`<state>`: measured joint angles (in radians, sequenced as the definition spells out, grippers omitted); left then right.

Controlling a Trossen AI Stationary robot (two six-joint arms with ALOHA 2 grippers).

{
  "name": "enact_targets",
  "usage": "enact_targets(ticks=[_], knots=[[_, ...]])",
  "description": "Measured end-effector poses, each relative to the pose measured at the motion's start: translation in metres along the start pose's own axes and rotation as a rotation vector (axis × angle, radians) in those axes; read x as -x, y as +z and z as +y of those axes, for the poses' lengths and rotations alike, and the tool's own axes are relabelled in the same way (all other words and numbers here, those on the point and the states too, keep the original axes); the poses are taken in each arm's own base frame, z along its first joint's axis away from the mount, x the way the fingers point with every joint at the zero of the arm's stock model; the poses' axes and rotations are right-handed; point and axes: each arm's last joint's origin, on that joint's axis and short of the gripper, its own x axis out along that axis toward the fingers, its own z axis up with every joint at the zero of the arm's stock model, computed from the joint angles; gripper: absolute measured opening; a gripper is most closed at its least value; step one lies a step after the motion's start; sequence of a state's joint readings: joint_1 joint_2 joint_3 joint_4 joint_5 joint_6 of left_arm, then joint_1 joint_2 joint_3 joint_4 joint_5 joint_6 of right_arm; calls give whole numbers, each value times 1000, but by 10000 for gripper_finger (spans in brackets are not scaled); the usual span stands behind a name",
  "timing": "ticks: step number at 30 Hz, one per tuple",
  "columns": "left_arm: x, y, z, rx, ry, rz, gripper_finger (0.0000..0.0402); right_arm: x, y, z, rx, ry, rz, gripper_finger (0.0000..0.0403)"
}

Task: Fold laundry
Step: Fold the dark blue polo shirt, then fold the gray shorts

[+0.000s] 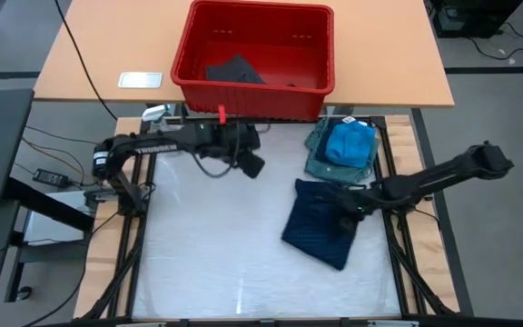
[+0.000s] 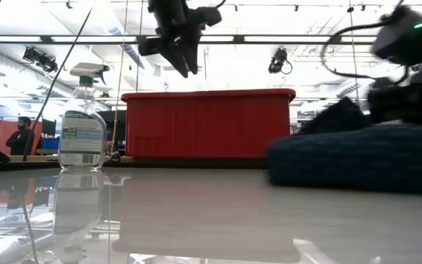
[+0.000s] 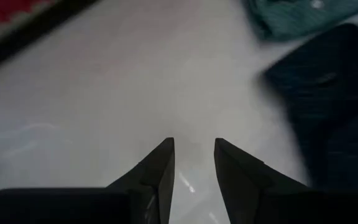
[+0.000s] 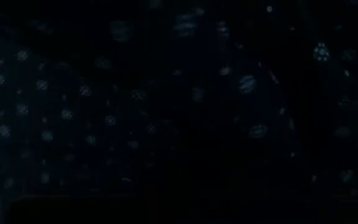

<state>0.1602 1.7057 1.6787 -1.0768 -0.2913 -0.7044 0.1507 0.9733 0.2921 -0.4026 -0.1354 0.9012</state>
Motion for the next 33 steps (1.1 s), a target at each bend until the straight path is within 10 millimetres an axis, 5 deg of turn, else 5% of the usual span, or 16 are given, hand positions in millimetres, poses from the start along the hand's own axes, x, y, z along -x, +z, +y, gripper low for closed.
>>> enact_targets(ticks=[8,13,19,26,33], knots=[[-10,53,67,-49,10,-83,117,55,-14,12,114,-9,-46,66],[-15,86,125,-56,-7,-159,117,99,-5,29,142,33,-185,81],[-24,123,198,-89,20,-348,117,144,25,45,193,-18,-546,95],[-43,163,258,-53,-53,-673,117,136,86,43,61,-58,-697,80],[-89,155,278,-13,-108,-503,117,126,157,32,-140,106,-924,76]])
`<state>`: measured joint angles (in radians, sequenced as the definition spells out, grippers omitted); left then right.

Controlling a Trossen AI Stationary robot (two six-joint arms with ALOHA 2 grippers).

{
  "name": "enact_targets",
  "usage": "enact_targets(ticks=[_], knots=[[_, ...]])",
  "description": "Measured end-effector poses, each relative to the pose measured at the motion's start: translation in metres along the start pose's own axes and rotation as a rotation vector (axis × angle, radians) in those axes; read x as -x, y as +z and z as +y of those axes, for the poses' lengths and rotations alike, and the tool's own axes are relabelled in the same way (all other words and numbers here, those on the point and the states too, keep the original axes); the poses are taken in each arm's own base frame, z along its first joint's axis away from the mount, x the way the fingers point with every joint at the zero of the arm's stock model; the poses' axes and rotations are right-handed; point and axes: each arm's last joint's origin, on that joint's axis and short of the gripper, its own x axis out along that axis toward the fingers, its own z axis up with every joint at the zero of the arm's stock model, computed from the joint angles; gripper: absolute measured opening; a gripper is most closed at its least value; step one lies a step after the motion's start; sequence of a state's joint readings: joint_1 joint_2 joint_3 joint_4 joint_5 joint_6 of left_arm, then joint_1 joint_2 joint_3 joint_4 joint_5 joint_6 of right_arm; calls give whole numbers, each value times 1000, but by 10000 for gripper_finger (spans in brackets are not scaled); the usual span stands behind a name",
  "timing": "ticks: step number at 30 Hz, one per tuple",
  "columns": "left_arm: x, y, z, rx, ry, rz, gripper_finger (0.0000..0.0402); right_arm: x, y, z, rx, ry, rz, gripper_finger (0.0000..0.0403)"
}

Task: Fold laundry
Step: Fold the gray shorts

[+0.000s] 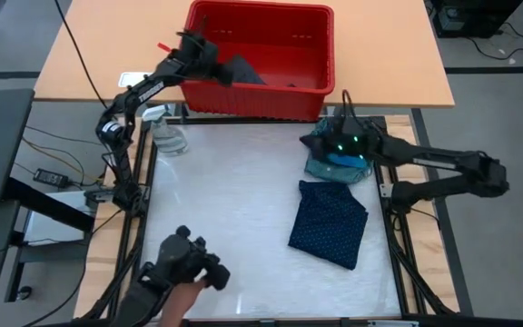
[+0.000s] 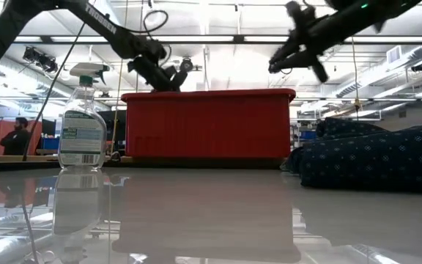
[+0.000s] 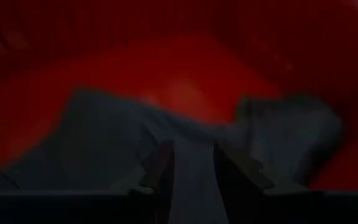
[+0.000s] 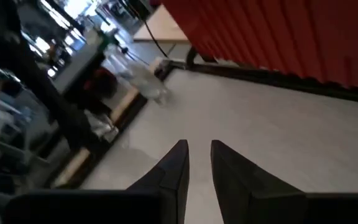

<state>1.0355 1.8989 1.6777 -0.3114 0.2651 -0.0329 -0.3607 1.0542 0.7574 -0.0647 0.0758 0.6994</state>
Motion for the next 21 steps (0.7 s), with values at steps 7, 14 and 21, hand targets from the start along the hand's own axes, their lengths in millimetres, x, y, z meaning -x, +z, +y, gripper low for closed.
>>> enact_targets(ticks=[7,14,21], knots=[[1,-19,-5,47,-128,189,116,-35,33,3,89,11,74,76],[11,27,9,-56,0,-89,125,-76,73,-4,189,-21,70,77],[-38,37,40,-19,9,-119,187,-120,101,-19,177,-46,73,101]])
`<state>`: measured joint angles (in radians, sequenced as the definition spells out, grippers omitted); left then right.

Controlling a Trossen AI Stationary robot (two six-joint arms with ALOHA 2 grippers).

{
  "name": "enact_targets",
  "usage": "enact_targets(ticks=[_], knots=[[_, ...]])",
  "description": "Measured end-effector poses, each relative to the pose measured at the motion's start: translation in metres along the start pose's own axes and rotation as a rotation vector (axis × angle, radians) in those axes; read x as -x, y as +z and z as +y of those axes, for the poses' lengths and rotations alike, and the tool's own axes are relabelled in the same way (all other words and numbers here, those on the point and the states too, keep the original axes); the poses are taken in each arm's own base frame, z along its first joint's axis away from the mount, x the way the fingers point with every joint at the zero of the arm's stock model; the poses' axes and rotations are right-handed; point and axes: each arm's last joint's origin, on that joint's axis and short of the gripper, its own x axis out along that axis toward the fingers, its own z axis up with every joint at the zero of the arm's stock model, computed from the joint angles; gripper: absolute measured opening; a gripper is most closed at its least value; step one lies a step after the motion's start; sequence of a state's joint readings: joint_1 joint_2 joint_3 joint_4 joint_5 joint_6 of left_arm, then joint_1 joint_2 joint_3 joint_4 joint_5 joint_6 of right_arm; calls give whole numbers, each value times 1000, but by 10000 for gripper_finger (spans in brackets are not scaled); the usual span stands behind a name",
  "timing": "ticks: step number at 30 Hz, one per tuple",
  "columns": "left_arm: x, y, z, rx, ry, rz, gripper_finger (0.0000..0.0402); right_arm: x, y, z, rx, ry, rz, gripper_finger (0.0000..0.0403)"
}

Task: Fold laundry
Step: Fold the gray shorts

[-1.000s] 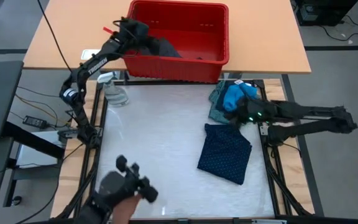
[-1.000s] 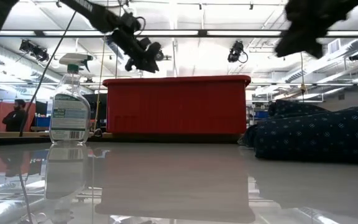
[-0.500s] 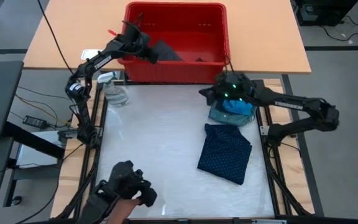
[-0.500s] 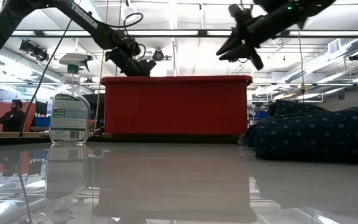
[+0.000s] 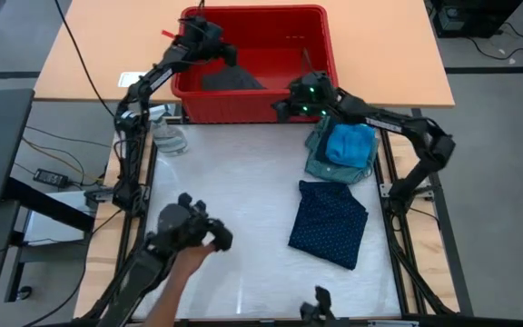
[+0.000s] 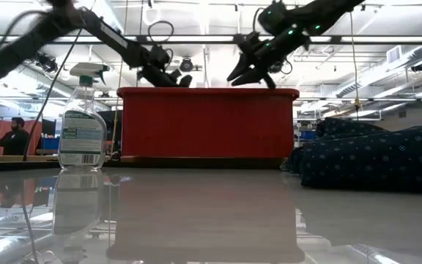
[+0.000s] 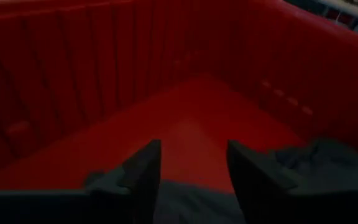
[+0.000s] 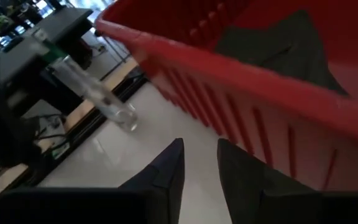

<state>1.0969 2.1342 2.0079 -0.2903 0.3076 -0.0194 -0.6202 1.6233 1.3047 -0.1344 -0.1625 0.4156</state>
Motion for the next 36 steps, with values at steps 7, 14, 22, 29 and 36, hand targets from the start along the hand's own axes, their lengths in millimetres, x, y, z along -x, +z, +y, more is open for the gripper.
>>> enact_targets(ticks=[7,14,22,29,36], knots=[[-52,-23,23,74,52,21,205,-19,36,-8,11,5,-70,130],[-81,-68,33,45,109,193,205,-22,65,-24,25,-28,-141,137],[-97,-114,43,-66,166,424,206,-16,74,-46,-24,-69,-161,137],[-107,-136,46,-64,169,503,179,-15,74,-47,-53,-30,-147,137],[-105,-130,45,-68,175,472,16,-15,74,-45,-51,-27,-146,133]])
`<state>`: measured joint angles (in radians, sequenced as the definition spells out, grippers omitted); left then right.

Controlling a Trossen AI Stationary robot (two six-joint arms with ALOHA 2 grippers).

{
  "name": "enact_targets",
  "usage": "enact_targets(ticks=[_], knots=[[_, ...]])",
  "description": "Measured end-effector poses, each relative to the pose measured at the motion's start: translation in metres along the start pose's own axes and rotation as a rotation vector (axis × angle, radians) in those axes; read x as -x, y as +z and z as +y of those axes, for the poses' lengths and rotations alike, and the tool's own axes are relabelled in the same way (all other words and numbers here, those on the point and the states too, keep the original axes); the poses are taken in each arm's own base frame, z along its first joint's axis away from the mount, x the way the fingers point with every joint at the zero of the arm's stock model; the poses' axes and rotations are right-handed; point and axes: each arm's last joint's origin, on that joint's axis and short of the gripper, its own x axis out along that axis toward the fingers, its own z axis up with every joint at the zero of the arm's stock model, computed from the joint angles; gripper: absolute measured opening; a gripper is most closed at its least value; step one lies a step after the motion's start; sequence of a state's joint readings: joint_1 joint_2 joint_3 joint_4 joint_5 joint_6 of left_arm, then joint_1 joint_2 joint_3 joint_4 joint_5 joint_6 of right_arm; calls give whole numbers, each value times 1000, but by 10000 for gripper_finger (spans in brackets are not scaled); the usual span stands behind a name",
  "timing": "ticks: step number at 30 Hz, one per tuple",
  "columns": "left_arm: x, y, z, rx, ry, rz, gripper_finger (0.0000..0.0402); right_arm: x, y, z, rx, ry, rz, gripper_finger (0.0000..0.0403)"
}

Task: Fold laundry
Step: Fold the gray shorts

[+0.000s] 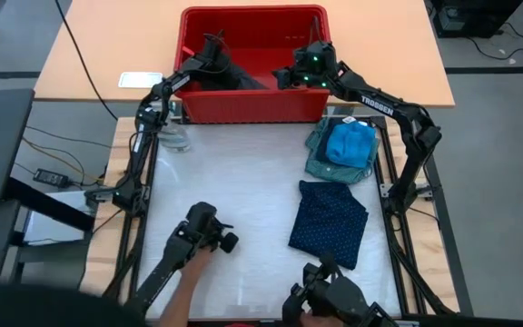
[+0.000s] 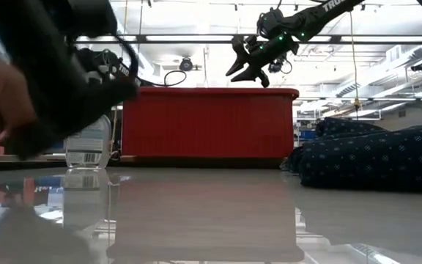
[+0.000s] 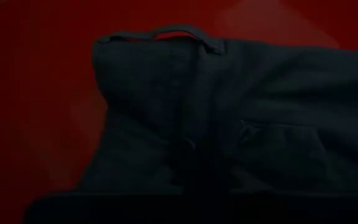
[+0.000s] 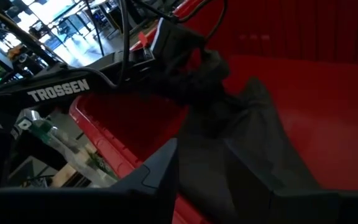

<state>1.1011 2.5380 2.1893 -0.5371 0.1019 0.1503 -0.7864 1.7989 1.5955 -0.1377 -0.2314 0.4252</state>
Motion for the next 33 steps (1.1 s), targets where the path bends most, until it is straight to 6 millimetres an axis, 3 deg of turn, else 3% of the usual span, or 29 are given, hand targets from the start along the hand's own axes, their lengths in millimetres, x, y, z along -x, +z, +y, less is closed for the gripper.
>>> enact_targets(ticks=[5,8,11,15,19,23,28,33], knots=[[36,26,0,-58,-88,-62,3,0,1,1,3,9,-6,132],[72,59,-2,-113,-116,-221,2,0,2,2,8,42,-10,132],[138,89,-7,-143,-131,-425,2,0,3,3,12,71,-10,132],[255,116,-23,-210,-120,-670,1,-1,1,7,20,98,3,132],[304,119,-40,-260,-159,-758,1,-2,-1,12,38,122,14,132],[321,116,-60,-324,-203,-767,1,-2,-2,14,47,132,19,132],[397,103,-79,-388,-303,-848,0,9,5,19,54,141,-4,132],[422,83,-101,-429,-482,-763,0,33,16,30,81,138,-38,132]])
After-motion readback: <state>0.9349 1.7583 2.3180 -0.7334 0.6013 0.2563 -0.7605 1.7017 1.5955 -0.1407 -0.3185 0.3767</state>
